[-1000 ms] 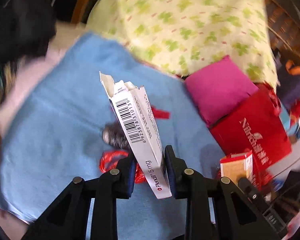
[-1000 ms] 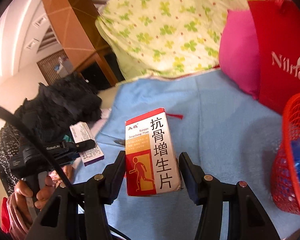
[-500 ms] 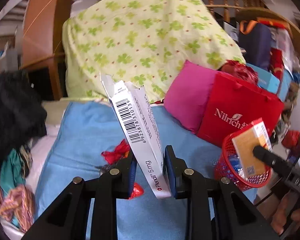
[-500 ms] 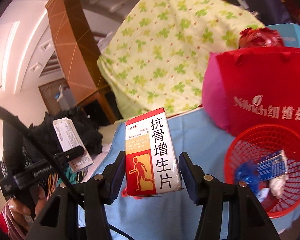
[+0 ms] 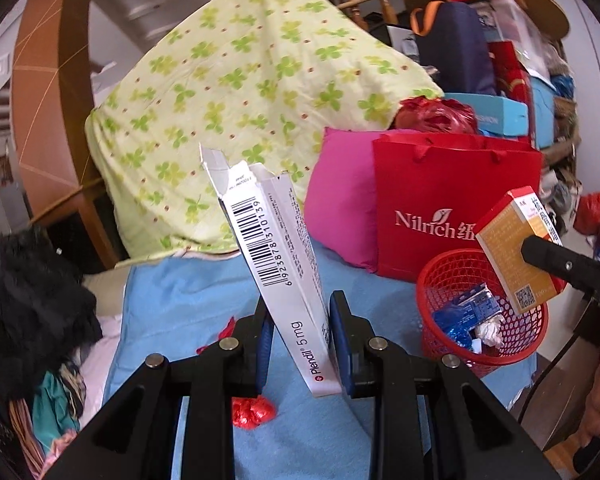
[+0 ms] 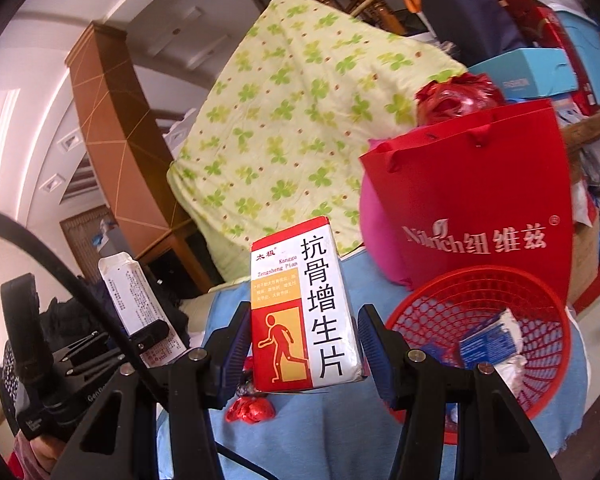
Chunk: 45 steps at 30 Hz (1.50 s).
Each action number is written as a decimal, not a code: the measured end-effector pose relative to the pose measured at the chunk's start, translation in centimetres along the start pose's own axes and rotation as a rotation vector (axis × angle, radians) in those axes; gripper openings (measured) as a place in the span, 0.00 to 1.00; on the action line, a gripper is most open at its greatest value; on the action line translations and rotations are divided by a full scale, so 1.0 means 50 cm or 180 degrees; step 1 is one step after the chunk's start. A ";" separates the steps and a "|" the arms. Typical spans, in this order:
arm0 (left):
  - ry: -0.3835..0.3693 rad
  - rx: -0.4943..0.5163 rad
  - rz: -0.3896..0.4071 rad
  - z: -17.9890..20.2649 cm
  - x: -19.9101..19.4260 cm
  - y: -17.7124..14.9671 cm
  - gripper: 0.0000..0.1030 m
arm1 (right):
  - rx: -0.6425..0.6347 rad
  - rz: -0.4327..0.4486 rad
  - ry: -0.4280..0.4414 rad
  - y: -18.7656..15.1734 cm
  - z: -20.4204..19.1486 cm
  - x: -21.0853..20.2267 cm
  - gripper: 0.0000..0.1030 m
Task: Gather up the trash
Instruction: 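Carry both medicine boxes to the red basket and release them inside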
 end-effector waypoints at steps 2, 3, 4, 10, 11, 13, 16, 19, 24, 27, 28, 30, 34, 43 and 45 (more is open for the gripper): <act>-0.0014 0.0057 0.0037 0.018 -0.004 0.005 0.28 | 0.0028 0.0039 -0.0025 0.004 0.012 -0.014 0.55; -0.0022 0.0089 0.0054 0.028 -0.006 0.008 0.28 | 0.0040 0.0055 -0.0033 0.006 0.016 -0.019 0.55; -0.0034 0.0120 0.0071 0.037 -0.008 0.011 0.28 | 0.0048 0.0068 -0.0039 0.007 0.020 -0.023 0.55; -0.0110 0.0237 0.0122 0.084 -0.017 0.022 0.28 | 0.0101 0.0153 -0.0102 0.017 0.046 -0.051 0.55; -0.0118 0.0248 0.0125 0.089 -0.018 0.024 0.28 | 0.0110 0.0160 -0.0111 0.017 0.051 -0.055 0.55; -0.0137 0.0275 0.0133 0.100 -0.020 0.023 0.28 | 0.0124 0.0172 -0.0123 0.018 0.057 -0.061 0.55; -0.0160 0.0326 0.0143 0.116 -0.023 0.024 0.29 | 0.0142 0.0190 -0.0144 0.019 0.065 -0.071 0.55; -0.0175 0.0357 0.0144 0.126 -0.025 0.024 0.29 | 0.0164 0.0201 -0.0156 0.023 0.074 -0.074 0.55; -0.0193 0.0404 0.0136 0.137 -0.022 0.025 0.29 | 0.0197 0.0212 -0.0168 0.024 0.084 -0.079 0.55; -0.0203 0.0423 0.0130 0.144 -0.020 0.024 0.29 | 0.0214 0.0212 -0.0178 0.021 0.085 -0.080 0.55; -0.0211 0.0428 0.0127 0.147 -0.019 0.023 0.29 | 0.0216 0.0211 -0.0188 0.020 0.085 -0.081 0.55; -0.0225 0.0437 0.0119 0.151 -0.018 0.022 0.29 | 0.0230 0.0210 -0.0191 0.019 0.089 -0.082 0.55; -0.0242 0.0464 0.0104 0.160 -0.014 0.020 0.29 | 0.0273 0.0202 -0.0210 0.017 0.102 -0.082 0.55; -0.0289 0.0484 0.0057 0.174 -0.002 0.014 0.29 | 0.0339 0.0162 -0.0238 0.010 0.122 -0.074 0.55; -0.0296 0.0489 0.0044 0.177 0.001 0.012 0.29 | 0.0353 0.0149 -0.0249 0.007 0.127 -0.071 0.55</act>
Point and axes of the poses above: each gripper's, at about its wrist camera, not at the fingertips, and x roughly the way its jaws point, z to its right, y to its top, the point moved 9 cm from there along x, roughly the way its jaws point, and after that the axes turned 14 degrees about y, right-handed, at the moved point
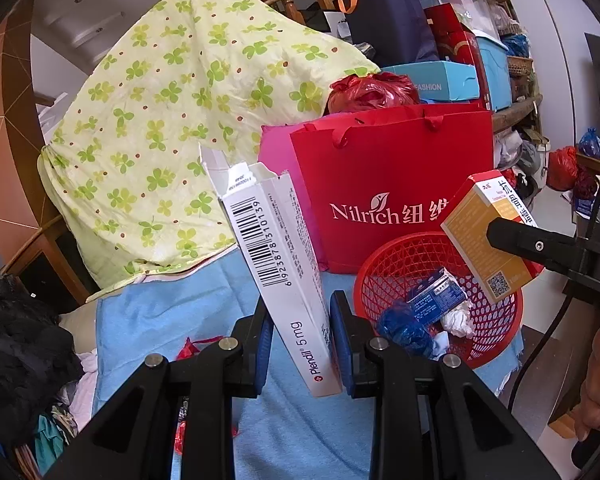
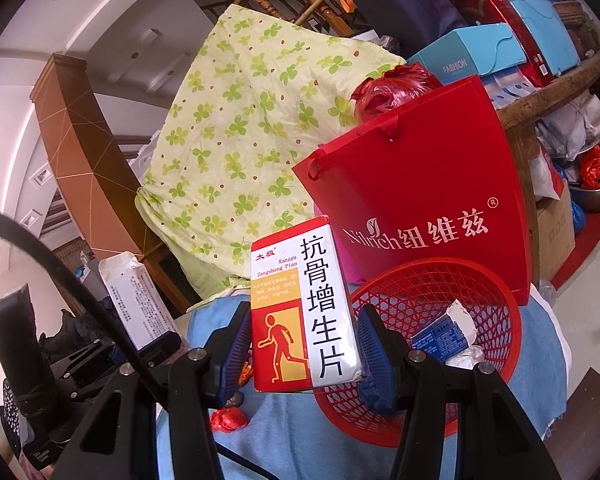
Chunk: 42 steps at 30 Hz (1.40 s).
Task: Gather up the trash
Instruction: 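Carry both medicine boxes to the red basket and release them inside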
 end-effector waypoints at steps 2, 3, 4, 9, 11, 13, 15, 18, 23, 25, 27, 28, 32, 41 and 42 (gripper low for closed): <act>-0.0009 0.0002 -0.0013 0.003 0.004 -0.002 0.29 | 0.0020 -0.0011 -0.0006 -0.003 0.004 0.002 0.55; -0.0011 0.0006 -0.0018 0.004 0.006 -0.003 0.29 | 0.0028 -0.0018 -0.0011 -0.004 0.006 0.003 0.55; -0.0014 0.0008 -0.0022 0.005 0.008 -0.003 0.29 | 0.0038 -0.0028 -0.0016 -0.006 0.010 0.005 0.55; -0.0033 0.0009 -0.0086 0.010 0.027 -0.011 0.29 | 0.0083 -0.0070 -0.0048 -0.013 0.025 0.015 0.55; -0.0041 0.0006 -0.0123 0.014 0.038 -0.016 0.29 | 0.0111 -0.0090 -0.0061 -0.016 0.034 0.021 0.55; -0.0052 0.0000 -0.0159 0.016 0.048 -0.020 0.29 | 0.0134 -0.0114 -0.0073 -0.021 0.041 0.027 0.55; -0.0059 -0.0002 -0.0179 0.019 0.057 -0.021 0.29 | 0.0146 -0.0130 -0.0082 -0.024 0.046 0.032 0.55; -0.0101 -0.0016 -0.0226 0.028 0.075 -0.023 0.29 | 0.0158 -0.0163 -0.0101 -0.028 0.056 0.043 0.55; -0.0221 -0.0017 -0.0283 0.054 0.109 -0.024 0.29 | 0.0186 -0.0186 -0.0141 -0.032 0.079 0.058 0.55; -0.0330 -0.0029 -0.0303 0.073 0.124 -0.022 0.30 | 0.0201 -0.0199 -0.0161 -0.034 0.096 0.065 0.57; -0.0418 -0.0023 -0.0313 0.092 0.141 -0.019 0.31 | 0.0264 -0.0207 -0.0184 -0.036 0.115 0.070 0.58; -0.0480 -0.0025 -0.0331 0.104 0.151 -0.019 0.31 | 0.0300 -0.0207 -0.0188 -0.036 0.123 0.071 0.58; -0.0777 -0.0058 -0.0473 0.152 0.187 -0.024 0.39 | 0.0500 -0.0143 -0.0231 -0.032 0.180 0.069 0.64; -0.0988 0.0044 -0.0589 0.206 0.190 -0.049 0.70 | 0.0618 0.0006 -0.0370 -0.013 0.235 0.030 0.64; -0.0965 0.0043 -0.0578 0.196 0.185 -0.049 0.70 | 0.0604 0.0017 -0.0360 -0.010 0.230 0.026 0.64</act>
Point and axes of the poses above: each gripper's, at about its wrist camera, not at the fingertips, and x roughly the way its jaws point, z to its right, y to its top, the point moved 9 cm from there along x, roughly the way its jaws point, and after that the axes turned 14 degrees about y, right-handed, at the moved point
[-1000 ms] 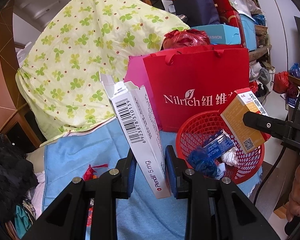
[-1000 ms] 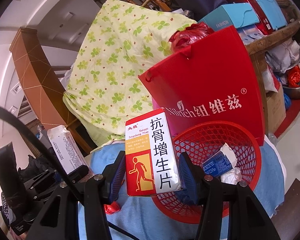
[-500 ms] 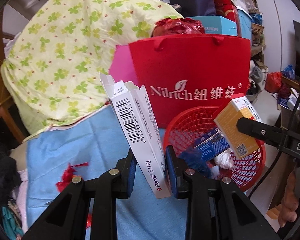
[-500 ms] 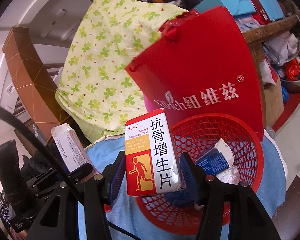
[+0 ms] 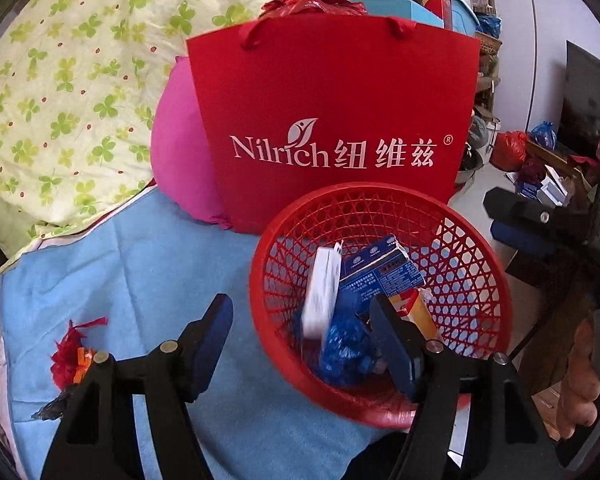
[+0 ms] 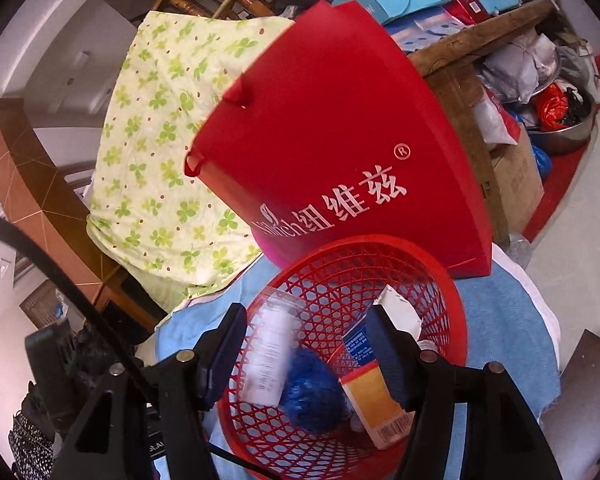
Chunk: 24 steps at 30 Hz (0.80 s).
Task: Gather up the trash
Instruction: 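Carry both medicine boxes to the red basket and release them inside, then move both tools back toward the remaining black and red bags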
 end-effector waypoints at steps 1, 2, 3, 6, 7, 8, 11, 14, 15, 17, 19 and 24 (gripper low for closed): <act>0.0066 -0.0003 0.0024 -0.010 -0.014 -0.003 0.70 | -0.0017 0.0012 0.0012 0.002 -0.006 -0.005 0.64; 0.0113 -0.0009 0.0035 -0.022 -0.019 -0.002 0.70 | -0.0036 0.0027 0.0027 0.003 -0.015 -0.011 0.64; 0.0176 -0.0026 0.0048 -0.036 -0.032 -0.004 0.70 | -0.0052 0.0042 0.0055 0.005 -0.026 -0.017 0.64; 0.0400 -0.0069 0.0115 -0.075 -0.075 -0.010 0.70 | -0.0117 0.0075 0.0137 0.006 -0.066 -0.029 0.64; 0.0497 -0.0074 0.0161 -0.091 -0.093 -0.011 0.70 | -0.0145 0.0081 0.0158 0.003 -0.080 -0.034 0.64; 0.0569 -0.0077 0.0204 -0.103 -0.109 -0.012 0.70 | -0.0192 0.0084 0.0191 0.001 -0.101 -0.039 0.64; 0.0783 -0.0085 0.0333 -0.140 -0.159 -0.017 0.70 | -0.0305 0.0087 0.0277 -0.007 -0.153 -0.048 0.64; 0.0970 -0.0096 0.0455 -0.176 -0.205 -0.024 0.71 | -0.0426 0.0083 0.0364 -0.016 -0.208 -0.055 0.64; 0.1032 -0.0101 0.0488 -0.189 -0.219 -0.027 0.71 | -0.0471 0.0081 0.0390 -0.020 -0.228 -0.056 0.64; 0.1128 -0.0118 0.0527 -0.214 -0.241 -0.037 0.72 | -0.0537 0.0068 0.0437 -0.029 -0.261 -0.056 0.64; 0.1217 -0.0163 0.0553 -0.243 -0.260 -0.047 0.72 | -0.0580 0.0037 0.0482 -0.040 -0.289 -0.051 0.64; 0.1373 -0.0325 0.0531 -0.306 -0.277 -0.072 0.72 | -0.0707 -0.0090 0.0553 -0.071 -0.347 -0.025 0.64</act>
Point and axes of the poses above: each gripper's, at about its wrist camera, not at the fingertips, and x roughly the way its jaws point, z to its right, y to its top, the point moved 9 cm from there along x, roughly the way its jaws point, and after that the axes turned 14 degrees about y, right-handed, at the moved point
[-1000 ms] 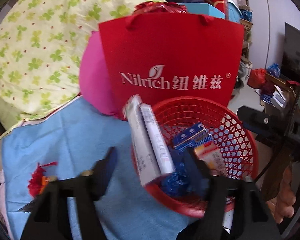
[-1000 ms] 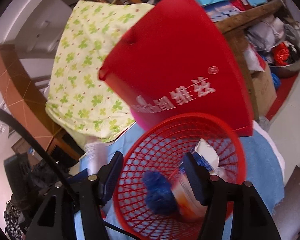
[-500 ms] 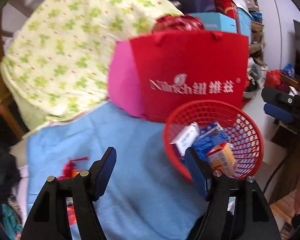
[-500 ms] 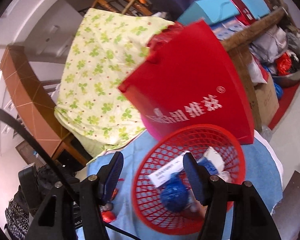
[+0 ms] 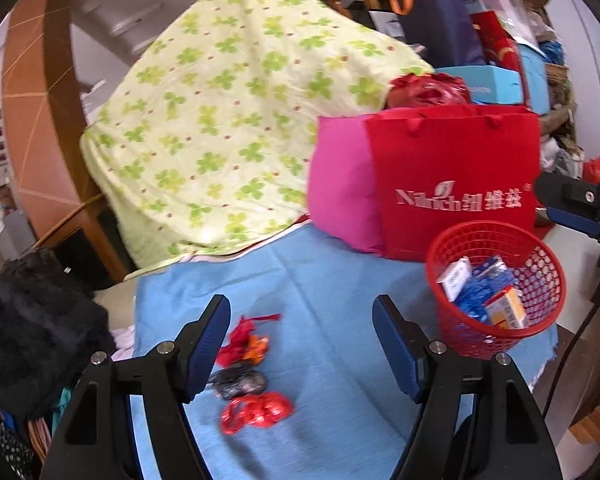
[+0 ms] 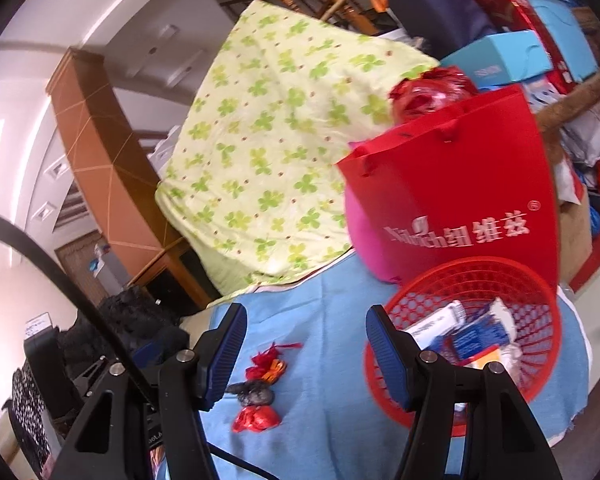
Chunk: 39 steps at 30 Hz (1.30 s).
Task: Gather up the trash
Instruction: 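Move both tools back toward the remaining black and red bags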
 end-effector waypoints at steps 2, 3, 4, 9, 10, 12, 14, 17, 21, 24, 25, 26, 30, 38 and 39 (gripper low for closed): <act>0.0054 -0.0073 -0.0040 -0.025 0.011 -0.011 0.72 | -0.0050 -0.0058 0.0029 -0.008 -0.019 0.015 0.64; 0.0079 -0.0100 -0.0060 -0.035 0.013 -0.016 0.72 | -0.0077 -0.0086 0.0036 -0.012 -0.028 0.023 0.64; 0.0104 -0.0134 -0.0090 -0.049 0.020 -0.023 0.72 | -0.0106 -0.0121 0.0041 -0.017 -0.037 0.032 0.64; 0.0176 -0.0239 -0.0167 -0.091 0.046 -0.047 0.72 | -0.0166 -0.0253 0.0064 -0.037 -0.063 0.069 0.64; 0.0191 -0.0258 -0.0176 -0.100 0.051 -0.052 0.72 | -0.0183 -0.0284 0.0069 -0.042 -0.069 0.079 0.64; 0.0213 -0.0288 -0.0191 -0.113 0.059 -0.059 0.72 | -0.0214 -0.0335 0.0082 -0.049 -0.080 0.096 0.64; 0.0233 -0.0329 -0.0216 -0.129 0.071 -0.067 0.72 | -0.0247 -0.0383 0.0093 -0.055 -0.092 0.115 0.64; 0.0251 -0.0389 -0.0272 -0.152 0.090 -0.085 0.72 | -0.0285 -0.0485 0.0116 -0.071 -0.108 0.149 0.64; 0.0297 -0.0460 -0.0401 -0.190 0.126 -0.124 0.72 | -0.0323 -0.0633 0.0142 -0.099 -0.127 0.197 0.64; 0.0373 -0.0524 -0.0548 -0.232 0.159 -0.173 0.72 | -0.0315 -0.0777 0.0167 -0.125 -0.135 0.241 0.64; 0.0420 -0.0550 -0.0623 -0.252 0.174 -0.196 0.72 | -0.0312 -0.0841 0.0179 -0.137 -0.137 0.257 0.64; 0.0467 -0.0577 -0.0705 -0.272 0.189 -0.220 0.72 | -0.0313 -0.0892 0.0184 -0.148 -0.138 0.269 0.64; 0.0739 -0.0702 -0.1124 -0.362 0.249 -0.337 0.72 | -0.0292 -0.1181 0.0221 -0.212 -0.136 0.344 0.64; 0.0953 -0.0836 -0.1603 -0.452 0.301 -0.484 0.72 | -0.0119 -0.1985 0.0257 -0.413 -0.090 0.526 0.64; 0.0931 -0.0844 -0.1621 -0.451 0.306 -0.489 0.72 | -0.0134 -0.2076 0.0252 -0.436 -0.082 0.548 0.64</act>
Point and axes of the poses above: each gripper's, at about its wrist camera, not at the fingertips, and x roughly the way its jaws point, z to its right, y to its top, the point moved 9 cm from there along x, roughly the way its jaws point, and after that the axes turned 14 degrees about y, right-handed, at the moved point
